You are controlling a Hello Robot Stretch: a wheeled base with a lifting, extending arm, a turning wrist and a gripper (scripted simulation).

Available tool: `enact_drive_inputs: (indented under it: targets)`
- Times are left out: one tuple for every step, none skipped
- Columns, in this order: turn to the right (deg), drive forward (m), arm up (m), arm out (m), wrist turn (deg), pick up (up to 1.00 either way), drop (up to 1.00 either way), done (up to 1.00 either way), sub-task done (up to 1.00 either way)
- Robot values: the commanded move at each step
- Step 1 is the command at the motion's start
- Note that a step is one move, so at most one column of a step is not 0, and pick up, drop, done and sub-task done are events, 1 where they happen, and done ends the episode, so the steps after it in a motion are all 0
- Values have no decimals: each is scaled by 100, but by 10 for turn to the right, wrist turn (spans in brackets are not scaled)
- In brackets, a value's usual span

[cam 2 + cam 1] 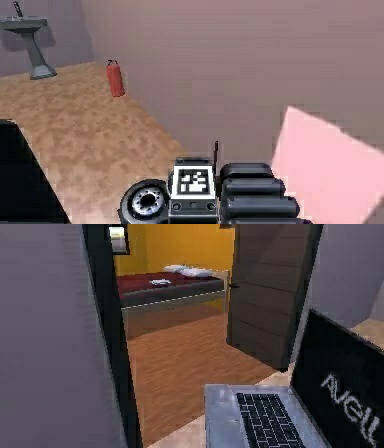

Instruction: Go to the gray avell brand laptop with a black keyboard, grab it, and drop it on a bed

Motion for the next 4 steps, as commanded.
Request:
enact_drive_inputs:
  targets:
    - [0, 100, 0, 0, 0, 0, 0, 0, 0]
    - [0, 100, 0, 0, 0, 0, 0, 0, 0]
    - [0, 100, 0, 0, 0, 0, 0, 0, 0]
    - [30, 0, 0, 0, 0, 0, 0, 0, 0]
